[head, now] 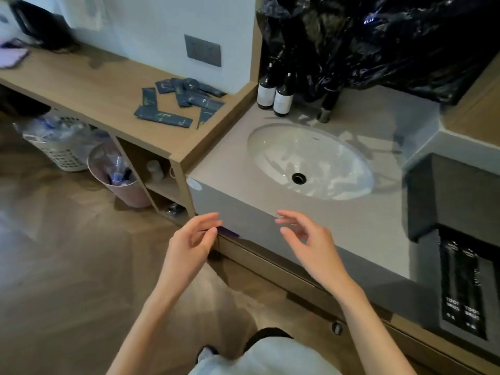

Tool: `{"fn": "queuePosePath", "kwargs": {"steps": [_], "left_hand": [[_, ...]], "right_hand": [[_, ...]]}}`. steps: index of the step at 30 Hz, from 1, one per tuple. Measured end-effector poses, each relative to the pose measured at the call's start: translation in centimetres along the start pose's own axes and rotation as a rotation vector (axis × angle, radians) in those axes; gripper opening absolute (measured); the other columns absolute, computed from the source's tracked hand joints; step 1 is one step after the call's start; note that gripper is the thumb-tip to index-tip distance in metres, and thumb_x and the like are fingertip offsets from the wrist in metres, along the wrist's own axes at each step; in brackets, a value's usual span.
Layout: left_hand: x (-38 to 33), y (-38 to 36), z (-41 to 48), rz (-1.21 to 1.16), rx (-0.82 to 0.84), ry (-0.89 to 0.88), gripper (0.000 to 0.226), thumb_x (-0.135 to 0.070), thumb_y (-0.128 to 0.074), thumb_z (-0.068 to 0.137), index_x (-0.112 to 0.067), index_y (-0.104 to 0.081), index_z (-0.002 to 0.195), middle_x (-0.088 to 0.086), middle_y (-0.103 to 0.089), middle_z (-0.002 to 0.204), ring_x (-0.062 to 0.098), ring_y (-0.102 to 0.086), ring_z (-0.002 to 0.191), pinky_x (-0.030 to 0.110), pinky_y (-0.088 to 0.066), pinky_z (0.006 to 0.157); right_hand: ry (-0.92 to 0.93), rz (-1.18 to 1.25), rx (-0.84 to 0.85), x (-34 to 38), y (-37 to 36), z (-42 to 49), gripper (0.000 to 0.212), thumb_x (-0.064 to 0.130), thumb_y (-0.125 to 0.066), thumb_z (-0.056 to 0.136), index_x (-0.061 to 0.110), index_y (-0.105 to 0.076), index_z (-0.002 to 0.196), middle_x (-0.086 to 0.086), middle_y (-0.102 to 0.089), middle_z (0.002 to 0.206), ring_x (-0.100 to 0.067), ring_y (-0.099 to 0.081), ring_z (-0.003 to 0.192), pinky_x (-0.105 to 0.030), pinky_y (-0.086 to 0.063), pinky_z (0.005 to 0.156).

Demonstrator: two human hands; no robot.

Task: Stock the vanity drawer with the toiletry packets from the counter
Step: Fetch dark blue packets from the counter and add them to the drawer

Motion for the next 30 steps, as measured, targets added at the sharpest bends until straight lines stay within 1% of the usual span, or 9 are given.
{"fn": "queuePosePath", "kwargs": {"steps": [2, 5, 10, 12, 16, 20, 24, 27, 30], "left_hand": [[0.9, 3.2, 1.3, 0.010, 0.000, -0.002, 0.031, -0.008, -0.057, 0.092, -0.021, -0.060, 0.119, -0.015, -0.069, 0.106, -0.001, -0.064, 0.099, 0.014, -0.049, 0.090], [1.7, 7.1, 3.6, 0.026, 0.005, 0.006, 0.032, -0.013, -0.056, 0.092, -0.026, -0.057, 0.122, -0.017, -0.067, 0.107, -0.003, -0.062, 0.102, 0.014, -0.048, 0.089], [3.7, 12.8, 9.8, 0.051, 0.023, 0.000, 0.030, -0.015, -0.056, 0.092, -0.022, -0.060, 0.121, -0.011, -0.069, 0.108, 0.004, -0.064, 0.100, 0.017, -0.047, 0.088], [4.6, 15.0, 13.0, 0.045, 0.021, -0.011, 0.029, -0.014, -0.057, 0.092, -0.021, -0.061, 0.120, -0.011, -0.071, 0.105, 0.005, -0.065, 0.099, 0.022, -0.049, 0.090], [6.0, 19.4, 20.3, 0.092, 0.054, -0.051, 0.029, -0.016, -0.057, 0.092, -0.023, -0.060, 0.121, -0.014, -0.069, 0.106, -0.002, -0.063, 0.101, 0.015, -0.048, 0.088], [7.0, 23.8, 28.2, 0.126, 0.102, -0.028, 0.030, -0.019, -0.056, 0.092, -0.023, -0.059, 0.122, -0.012, -0.069, 0.109, 0.003, -0.063, 0.102, 0.020, -0.048, 0.091], [8.0, 27.4, 36.1, 0.160, 0.109, -0.007, 0.028, -0.017, -0.057, 0.092, -0.022, -0.060, 0.119, -0.013, -0.069, 0.104, 0.001, -0.062, 0.101, 0.019, -0.046, 0.090], [9.4, 29.1, 41.7, 0.198, 0.115, 0.019, 0.026, -0.016, -0.056, 0.092, -0.022, -0.061, 0.117, -0.013, -0.069, 0.100, 0.004, -0.063, 0.099, 0.025, -0.050, 0.090], [11.4, 30.2, 47.1, 0.216, 0.123, 0.058, 0.024, -0.021, -0.056, 0.091, -0.023, -0.061, 0.115, -0.008, -0.068, 0.102, 0.009, -0.063, 0.097, 0.025, -0.053, 0.082]], "right_hand": [[-0.011, 0.002, 0.039, 1.7, -3.2, 1.4, 0.028, 0.016, -0.058, 0.094, 0.032, -0.063, 0.116, 0.017, -0.069, 0.105, 0.008, -0.060, 0.096, -0.002, -0.041, 0.082], [-0.011, -0.023, 0.088, 4.1, -7.2, 3.8, 0.028, 0.016, -0.058, 0.094, 0.031, -0.064, 0.116, 0.016, -0.069, 0.104, 0.008, -0.060, 0.097, -0.002, -0.040, 0.083], [0.020, -0.016, 0.103, 7.6, -12.5, 9.6, 0.028, 0.014, -0.057, 0.094, 0.031, -0.063, 0.116, 0.016, -0.069, 0.104, 0.008, -0.059, 0.096, -0.001, -0.040, 0.082], [0.029, -0.003, 0.095, 8.8, -14.4, 12.6, 0.027, 0.015, -0.058, 0.094, 0.031, -0.063, 0.116, 0.017, -0.069, 0.104, 0.007, -0.060, 0.097, -0.002, -0.041, 0.083], [0.043, 0.042, 0.065, 11.2, -18.1, 19.6, 0.029, 0.020, -0.058, 0.094, 0.037, -0.061, 0.116, 0.020, -0.068, 0.103, 0.006, -0.061, 0.096, -0.003, -0.043, 0.082], [0.023, 0.093, 0.042, 13.6, -21.2, 26.9, 0.031, 0.018, -0.057, 0.094, 0.034, -0.060, 0.121, 0.019, -0.067, 0.107, 0.005, -0.061, 0.099, -0.010, -0.049, 0.082], [0.009, 0.070, -0.014, 15.2, -23.7, 34.6, 0.030, 0.019, -0.056, 0.095, 0.033, -0.060, 0.121, 0.018, -0.068, 0.106, 0.005, -0.061, 0.098, -0.006, -0.045, 0.081], [-0.051, 0.109, -0.032, 15.5, -25.4, 39.7, 0.029, 0.018, -0.055, 0.094, 0.031, -0.060, 0.120, 0.017, -0.068, 0.106, 0.000, -0.064, 0.093, -0.016, -0.050, 0.083], [-0.136, 0.178, -0.049, 15.0, -26.9, 44.6, 0.026, 0.018, -0.055, 0.095, 0.026, -0.061, 0.119, 0.011, -0.071, 0.106, -0.001, -0.067, 0.085, -0.026, -0.056, 0.086]]}}
Point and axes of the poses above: each hand's wrist, its own z-axis towards the middle knuckle, its own y-axis out of the back of the hand, x = y × z, the point moved 4 cm from there along z, towards the middle knuckle
